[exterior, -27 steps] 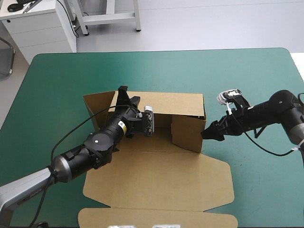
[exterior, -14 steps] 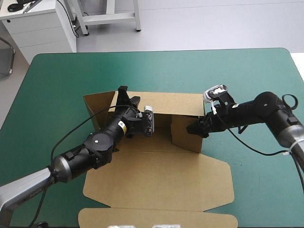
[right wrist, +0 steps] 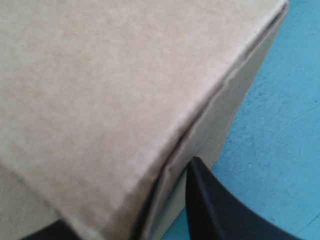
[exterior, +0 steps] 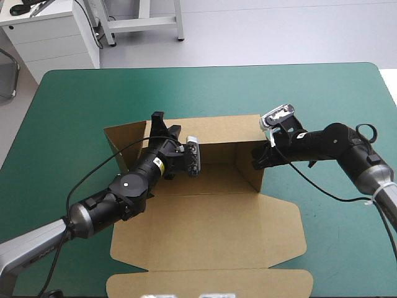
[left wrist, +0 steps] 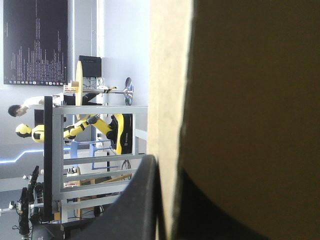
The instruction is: Fold the box
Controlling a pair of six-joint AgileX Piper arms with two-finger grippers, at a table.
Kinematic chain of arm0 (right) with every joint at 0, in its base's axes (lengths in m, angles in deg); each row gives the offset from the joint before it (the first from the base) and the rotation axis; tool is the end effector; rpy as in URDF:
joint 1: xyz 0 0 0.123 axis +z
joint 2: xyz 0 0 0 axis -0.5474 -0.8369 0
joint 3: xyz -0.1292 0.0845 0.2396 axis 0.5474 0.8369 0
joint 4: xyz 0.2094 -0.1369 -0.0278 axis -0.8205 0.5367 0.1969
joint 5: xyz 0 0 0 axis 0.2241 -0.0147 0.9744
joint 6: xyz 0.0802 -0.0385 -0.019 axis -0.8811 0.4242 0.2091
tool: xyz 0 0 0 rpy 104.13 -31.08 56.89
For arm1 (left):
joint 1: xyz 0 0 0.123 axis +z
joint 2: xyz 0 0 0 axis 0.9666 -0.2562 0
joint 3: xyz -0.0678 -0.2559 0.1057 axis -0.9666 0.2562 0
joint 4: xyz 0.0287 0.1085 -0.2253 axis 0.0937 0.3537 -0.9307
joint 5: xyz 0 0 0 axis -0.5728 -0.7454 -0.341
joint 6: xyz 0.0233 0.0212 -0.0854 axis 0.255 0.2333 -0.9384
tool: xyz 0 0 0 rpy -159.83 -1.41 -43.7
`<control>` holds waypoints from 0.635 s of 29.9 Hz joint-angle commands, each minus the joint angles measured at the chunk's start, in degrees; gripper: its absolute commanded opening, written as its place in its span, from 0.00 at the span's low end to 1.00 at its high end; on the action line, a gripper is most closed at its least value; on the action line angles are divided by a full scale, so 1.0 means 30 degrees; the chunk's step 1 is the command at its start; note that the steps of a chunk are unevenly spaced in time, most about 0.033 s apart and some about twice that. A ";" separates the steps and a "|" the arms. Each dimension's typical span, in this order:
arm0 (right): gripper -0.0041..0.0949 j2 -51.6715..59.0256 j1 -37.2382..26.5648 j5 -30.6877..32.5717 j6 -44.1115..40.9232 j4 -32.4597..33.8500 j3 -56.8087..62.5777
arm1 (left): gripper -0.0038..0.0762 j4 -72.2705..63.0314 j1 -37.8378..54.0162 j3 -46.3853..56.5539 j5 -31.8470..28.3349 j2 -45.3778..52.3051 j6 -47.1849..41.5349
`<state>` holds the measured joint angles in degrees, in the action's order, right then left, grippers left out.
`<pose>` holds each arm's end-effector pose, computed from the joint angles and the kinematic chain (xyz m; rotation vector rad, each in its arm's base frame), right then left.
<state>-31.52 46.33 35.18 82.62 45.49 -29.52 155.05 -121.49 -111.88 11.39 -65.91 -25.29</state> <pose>0.2803 0.1046 0.3089 -0.7826 2.2523 0.4992 0.2362 -0.1960 0.2976 1.5095 1.3261 0.6182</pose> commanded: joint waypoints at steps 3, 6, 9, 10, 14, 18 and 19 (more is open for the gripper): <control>0.03 0.0593 0.0135 -0.0512 0.0302 -0.1227 -0.0486 | 0.04 -0.1114 -0.0045 -0.0064 -0.0864 0.0268 -0.0636; 0.03 0.0593 0.0135 0.0501 0.0773 -0.1454 -0.0486 | 0.04 -0.1114 -0.0045 -0.0064 -0.0864 0.0268 -0.0636; 0.03 0.0593 0.0135 0.1807 0.1329 -0.1964 -0.0486 | 0.04 -0.1046 -0.0045 -0.0064 -0.0864 0.0268 -0.0636; 0.03 0.0593 0.0135 0.1902 0.1468 -0.2011 -0.0486 | 0.04 -0.1046 -0.0045 -0.0064 -0.0864 0.0268 -0.0636; 0.04 0.0593 0.0135 0.1150 0.1265 -0.1770 -0.0486 | 0.04 -0.1046 -0.0045 -0.0121 -0.0864 0.0331 -0.0925; 0.05 0.0593 0.0306 -0.1531 -0.1487 0.0850 -0.0486 | 0.16 -0.1133 -0.0142 -0.0937 -0.0864 0.0348 -0.1058; 0.05 0.0593 0.0306 -0.2073 -0.2282 0.1619 -0.0486 | 0.23 -0.1187 -0.0305 -0.1320 -0.0864 0.0348 -0.1096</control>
<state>-31.52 46.73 32.56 80.01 47.83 -29.52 153.93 -121.49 -112.83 10.78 -65.91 -26.75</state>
